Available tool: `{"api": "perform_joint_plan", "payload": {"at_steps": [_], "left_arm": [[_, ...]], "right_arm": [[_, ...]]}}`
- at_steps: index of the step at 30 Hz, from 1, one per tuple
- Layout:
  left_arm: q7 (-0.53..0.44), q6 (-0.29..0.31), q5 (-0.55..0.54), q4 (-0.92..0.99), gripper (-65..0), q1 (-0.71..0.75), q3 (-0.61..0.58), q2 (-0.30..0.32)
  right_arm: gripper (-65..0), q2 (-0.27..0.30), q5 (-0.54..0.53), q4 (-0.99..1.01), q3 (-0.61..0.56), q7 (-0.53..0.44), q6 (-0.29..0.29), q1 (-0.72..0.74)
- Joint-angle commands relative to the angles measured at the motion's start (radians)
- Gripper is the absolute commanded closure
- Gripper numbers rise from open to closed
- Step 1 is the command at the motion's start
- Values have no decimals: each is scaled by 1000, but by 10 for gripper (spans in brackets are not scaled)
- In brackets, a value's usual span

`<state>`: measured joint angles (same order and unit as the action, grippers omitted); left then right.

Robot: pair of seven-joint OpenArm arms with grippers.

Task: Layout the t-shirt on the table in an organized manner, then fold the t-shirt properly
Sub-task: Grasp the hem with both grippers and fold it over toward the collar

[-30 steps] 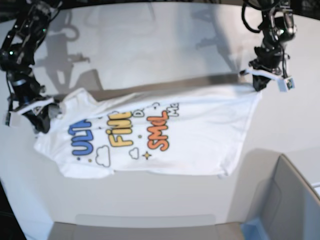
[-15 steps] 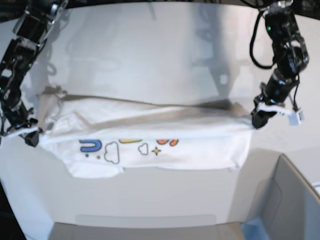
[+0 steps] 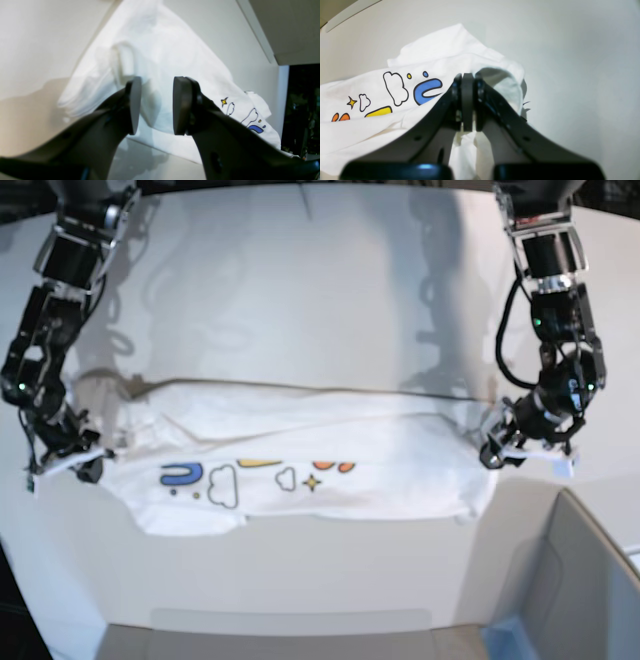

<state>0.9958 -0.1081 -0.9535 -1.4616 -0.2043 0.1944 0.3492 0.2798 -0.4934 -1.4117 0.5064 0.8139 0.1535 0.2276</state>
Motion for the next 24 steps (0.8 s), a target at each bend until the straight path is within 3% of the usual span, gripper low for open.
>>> {"api": "perform_joint_plan", "payload": {"at_steps": [1,3,11,18,24], "left_arm": [[-8,-29,-19,-17,-227,-25,1,14],[1,-72,-22,-31,-227,-25,0,15],[67,-61,-20,-274,-227,87,-9,-17],[-24,-61,58,-146,-227,87,-137,-25],[-74,-61,109,-87,-227,76,-160,-26]], "right_arm": [[0,22,-9,-16,4,-24,5,22],[0,25,-9,-16,5,-24,5,22],[0,26,-9,-21,7,-24,5,3],[0,20,-9,-22,5,-24,5,0],[0,20,-9,-22,5,-24,5,-3]]}}
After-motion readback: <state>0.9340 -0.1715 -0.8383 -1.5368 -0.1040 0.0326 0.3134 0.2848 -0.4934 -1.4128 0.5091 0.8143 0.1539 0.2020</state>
